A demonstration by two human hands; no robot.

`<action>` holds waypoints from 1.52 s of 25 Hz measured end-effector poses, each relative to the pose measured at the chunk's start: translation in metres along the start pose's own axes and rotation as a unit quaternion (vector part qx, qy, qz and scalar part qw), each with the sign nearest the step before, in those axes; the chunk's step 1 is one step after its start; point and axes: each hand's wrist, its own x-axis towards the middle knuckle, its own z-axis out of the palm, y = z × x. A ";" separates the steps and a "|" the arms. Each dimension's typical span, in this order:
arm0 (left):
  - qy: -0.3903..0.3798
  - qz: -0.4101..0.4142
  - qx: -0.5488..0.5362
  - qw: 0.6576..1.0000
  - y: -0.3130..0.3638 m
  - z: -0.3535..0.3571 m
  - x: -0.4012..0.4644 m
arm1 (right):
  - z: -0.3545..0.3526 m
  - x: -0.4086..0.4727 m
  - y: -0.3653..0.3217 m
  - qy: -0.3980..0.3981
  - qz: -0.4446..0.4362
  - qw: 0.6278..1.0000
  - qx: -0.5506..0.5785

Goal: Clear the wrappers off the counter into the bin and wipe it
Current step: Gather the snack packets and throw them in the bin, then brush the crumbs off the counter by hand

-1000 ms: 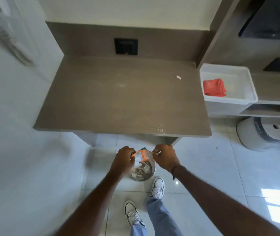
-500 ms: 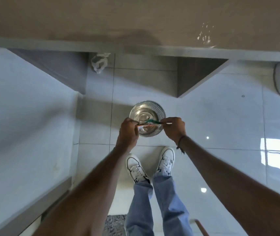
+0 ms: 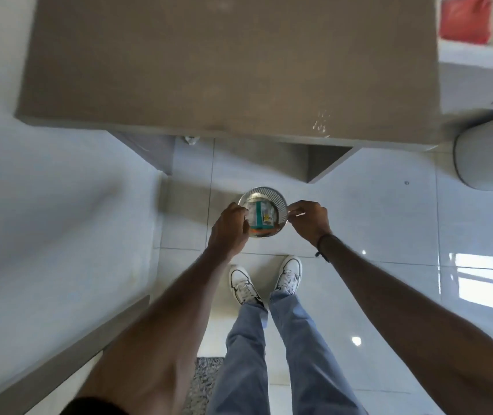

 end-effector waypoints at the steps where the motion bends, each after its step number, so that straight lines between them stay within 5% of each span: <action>1: 0.007 0.019 0.014 1.000 0.012 -0.022 -0.011 | -0.018 -0.015 -0.013 -0.002 -0.013 1.000 -0.009; 8: 0.127 0.122 0.061 0.982 0.089 -0.149 -0.024 | -0.146 -0.068 -0.107 0.098 -0.097 0.987 -0.082; 12: 0.131 0.137 0.147 0.971 0.118 -0.182 0.017 | -0.204 -0.043 -0.145 0.144 -0.133 0.979 -0.066; 23: 0.131 0.070 0.190 0.970 0.111 -0.178 0.175 | -0.263 0.141 -0.186 0.177 -0.115 0.974 -0.084; 29: 0.159 0.069 0.206 0.963 0.101 -0.170 0.193 | -0.292 0.242 -0.210 0.193 -0.115 0.962 -0.159; 38: 0.156 0.068 0.214 0.962 0.102 -0.173 0.192 | -0.289 0.259 -0.203 0.176 -0.194 0.928 -0.266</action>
